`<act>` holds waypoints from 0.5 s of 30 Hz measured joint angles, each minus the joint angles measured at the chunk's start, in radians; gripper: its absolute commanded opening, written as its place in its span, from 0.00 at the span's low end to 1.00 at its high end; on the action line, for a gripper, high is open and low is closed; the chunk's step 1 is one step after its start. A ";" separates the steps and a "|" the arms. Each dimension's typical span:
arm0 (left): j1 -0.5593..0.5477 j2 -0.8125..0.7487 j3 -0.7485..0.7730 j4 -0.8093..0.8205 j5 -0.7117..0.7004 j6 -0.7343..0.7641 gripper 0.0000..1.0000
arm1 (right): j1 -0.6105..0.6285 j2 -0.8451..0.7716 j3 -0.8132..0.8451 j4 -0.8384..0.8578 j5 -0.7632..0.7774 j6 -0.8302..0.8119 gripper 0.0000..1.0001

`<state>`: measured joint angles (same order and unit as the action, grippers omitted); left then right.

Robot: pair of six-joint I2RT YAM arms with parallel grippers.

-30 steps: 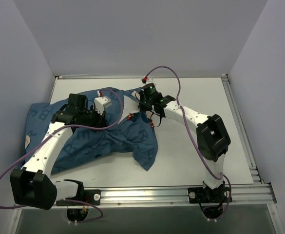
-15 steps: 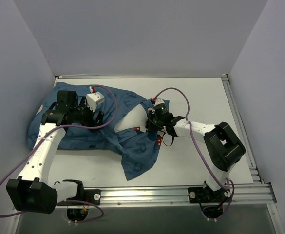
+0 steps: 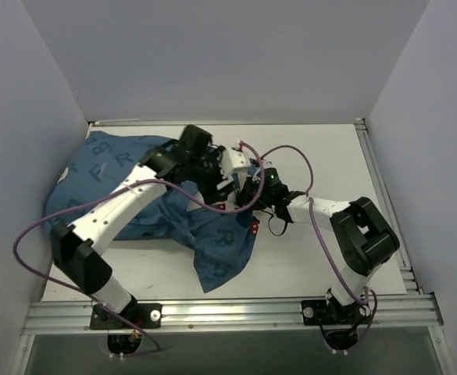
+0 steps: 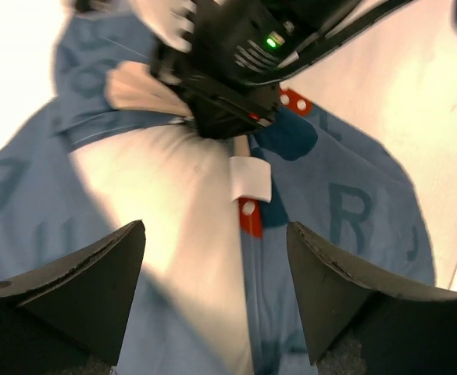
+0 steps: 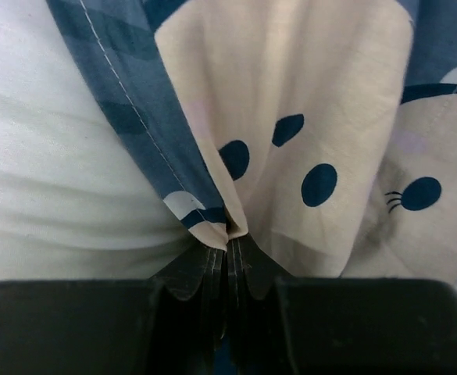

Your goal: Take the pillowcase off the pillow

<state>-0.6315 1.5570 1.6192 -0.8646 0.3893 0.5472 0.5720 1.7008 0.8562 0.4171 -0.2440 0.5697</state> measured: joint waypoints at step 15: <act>-0.183 0.252 -0.113 0.272 -0.411 0.161 0.83 | -0.073 -0.008 -0.065 0.031 -0.060 0.083 0.00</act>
<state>-0.8146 1.8088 1.5059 -0.5922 -0.0219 0.7078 0.4992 1.6924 0.7910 0.4477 -0.3038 0.6529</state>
